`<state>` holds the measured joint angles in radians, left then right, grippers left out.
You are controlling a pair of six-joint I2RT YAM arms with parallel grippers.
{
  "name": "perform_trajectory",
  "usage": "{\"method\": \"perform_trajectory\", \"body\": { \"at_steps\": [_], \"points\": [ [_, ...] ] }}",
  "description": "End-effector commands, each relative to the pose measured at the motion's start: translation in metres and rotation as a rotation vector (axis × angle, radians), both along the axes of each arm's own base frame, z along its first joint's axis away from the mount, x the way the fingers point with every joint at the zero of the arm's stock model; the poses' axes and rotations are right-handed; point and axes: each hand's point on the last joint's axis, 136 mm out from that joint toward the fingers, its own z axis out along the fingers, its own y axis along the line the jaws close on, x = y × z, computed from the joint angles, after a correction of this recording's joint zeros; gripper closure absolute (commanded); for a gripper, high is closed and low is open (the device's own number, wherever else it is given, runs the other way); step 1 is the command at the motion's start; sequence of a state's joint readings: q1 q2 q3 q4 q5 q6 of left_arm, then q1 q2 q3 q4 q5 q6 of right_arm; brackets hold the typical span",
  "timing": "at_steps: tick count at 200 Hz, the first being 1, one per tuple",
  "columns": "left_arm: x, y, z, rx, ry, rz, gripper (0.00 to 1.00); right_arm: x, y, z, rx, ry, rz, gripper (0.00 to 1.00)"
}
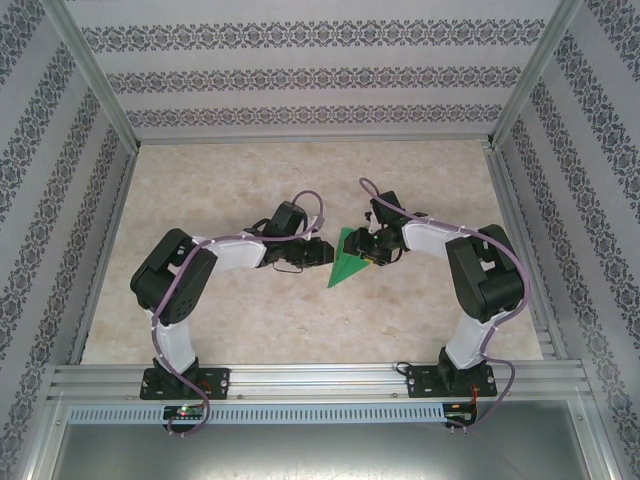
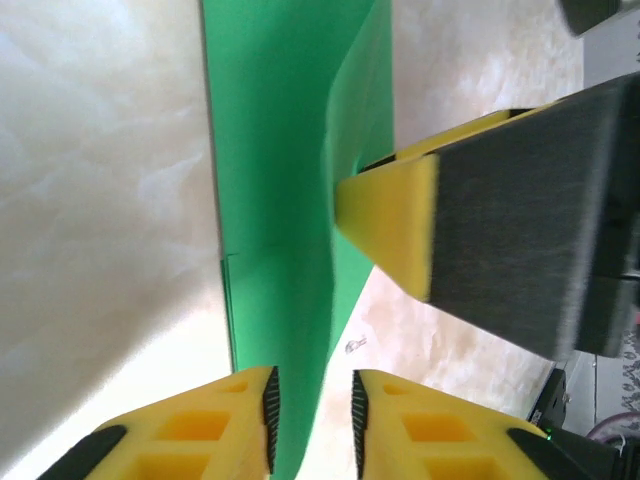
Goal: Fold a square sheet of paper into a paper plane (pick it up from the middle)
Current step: Fourth fold the wing at the center of the table.
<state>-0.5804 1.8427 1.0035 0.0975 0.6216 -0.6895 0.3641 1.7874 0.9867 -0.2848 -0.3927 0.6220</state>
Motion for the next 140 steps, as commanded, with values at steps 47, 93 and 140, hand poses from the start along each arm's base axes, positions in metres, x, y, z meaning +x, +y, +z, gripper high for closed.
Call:
{"method": "perform_trajectory", "body": {
  "at_steps": [47,93,140],
  "points": [
    [0.001,-0.014,0.011,-0.034,-0.036,-0.017,0.84,-0.029,-0.031,-0.046,-0.237,0.175,-0.051,0.45],
    [-0.008,-0.026,0.009,-0.069,-0.015,-0.072,0.85,-0.033,-0.038,-0.054,-0.284,0.214,-0.077,0.44],
    [-0.009,-0.033,0.004,-0.072,0.005,-0.092,0.86,-0.035,-0.037,-0.060,-0.304,0.239,-0.073,0.43]
  ]
}}
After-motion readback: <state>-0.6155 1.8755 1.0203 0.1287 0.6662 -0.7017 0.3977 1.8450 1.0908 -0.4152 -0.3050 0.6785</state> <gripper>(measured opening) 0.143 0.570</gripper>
